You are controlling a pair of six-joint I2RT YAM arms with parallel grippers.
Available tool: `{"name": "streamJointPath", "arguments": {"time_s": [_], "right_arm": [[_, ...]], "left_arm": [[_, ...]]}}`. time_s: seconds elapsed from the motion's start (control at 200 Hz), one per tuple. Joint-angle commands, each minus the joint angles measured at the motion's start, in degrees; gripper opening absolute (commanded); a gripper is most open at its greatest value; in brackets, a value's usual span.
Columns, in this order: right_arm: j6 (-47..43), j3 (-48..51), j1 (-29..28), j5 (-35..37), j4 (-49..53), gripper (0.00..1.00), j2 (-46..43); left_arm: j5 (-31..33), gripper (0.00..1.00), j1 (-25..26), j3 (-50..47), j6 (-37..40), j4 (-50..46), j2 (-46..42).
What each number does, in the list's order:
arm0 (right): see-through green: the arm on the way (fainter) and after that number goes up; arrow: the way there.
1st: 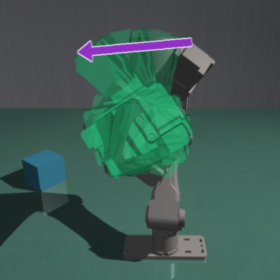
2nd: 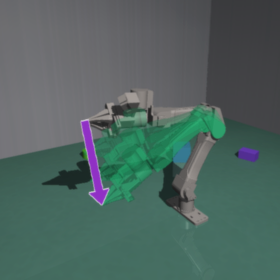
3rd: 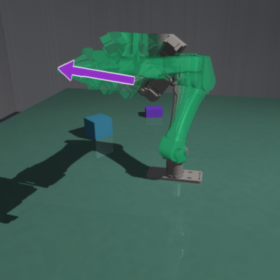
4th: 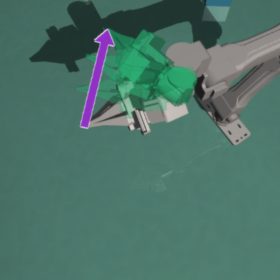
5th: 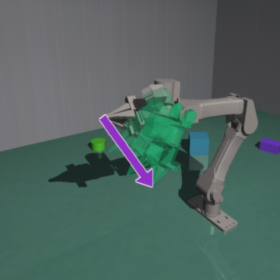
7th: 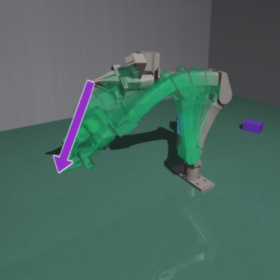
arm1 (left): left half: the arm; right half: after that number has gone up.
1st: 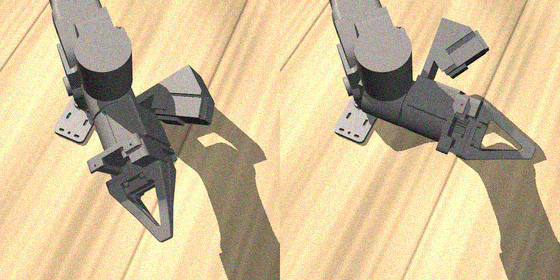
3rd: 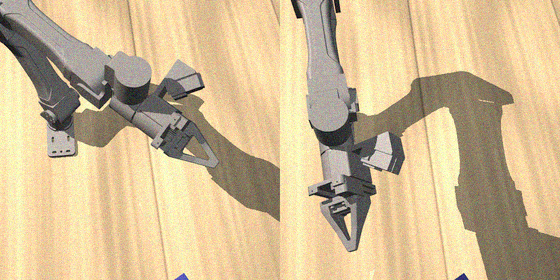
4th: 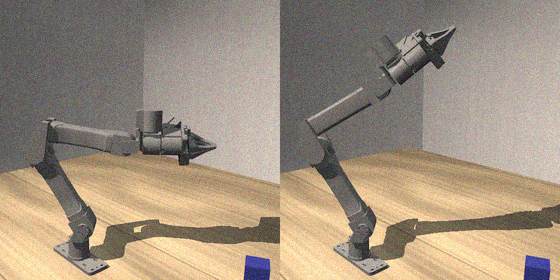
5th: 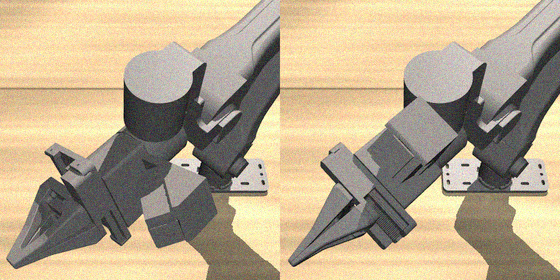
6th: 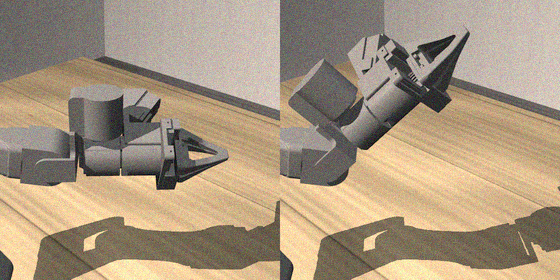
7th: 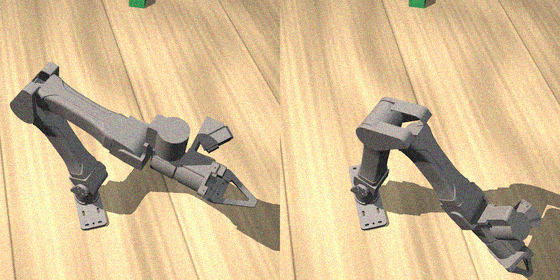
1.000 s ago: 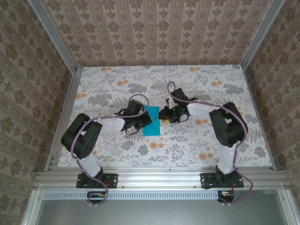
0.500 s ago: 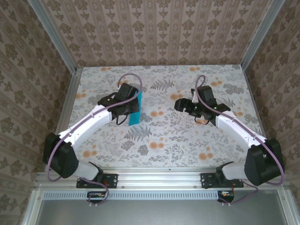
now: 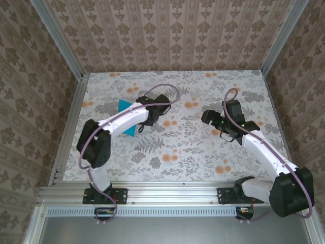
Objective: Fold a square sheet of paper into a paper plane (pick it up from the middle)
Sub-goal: Turn over the paper at the center of the table.
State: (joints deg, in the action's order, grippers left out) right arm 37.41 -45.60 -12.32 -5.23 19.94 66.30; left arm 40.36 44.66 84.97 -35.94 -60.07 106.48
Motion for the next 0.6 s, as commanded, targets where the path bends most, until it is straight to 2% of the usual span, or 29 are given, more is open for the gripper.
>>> {"name": "streamJointPath", "arguments": {"time_s": [0.0,0.255,0.595], "right_arm": [[1.8,1.2,1.2,1.5,1.8,0.87,-2.0],[2.2,2.1,2.6,1.2,2.8,0.87,-2.8],[2.7,2.4,3.4,0.7,2.9,0.87,-2.5]], "left_arm": [[3.4,0.05,1.6,3.5,-0.4,-2.5,4.3],[-1.3,0.06,5.1,8.5,-0.5,-0.7,14.2],[-9.7,0.13,7.3,13.1,-0.3,2.1,20.4]]}}
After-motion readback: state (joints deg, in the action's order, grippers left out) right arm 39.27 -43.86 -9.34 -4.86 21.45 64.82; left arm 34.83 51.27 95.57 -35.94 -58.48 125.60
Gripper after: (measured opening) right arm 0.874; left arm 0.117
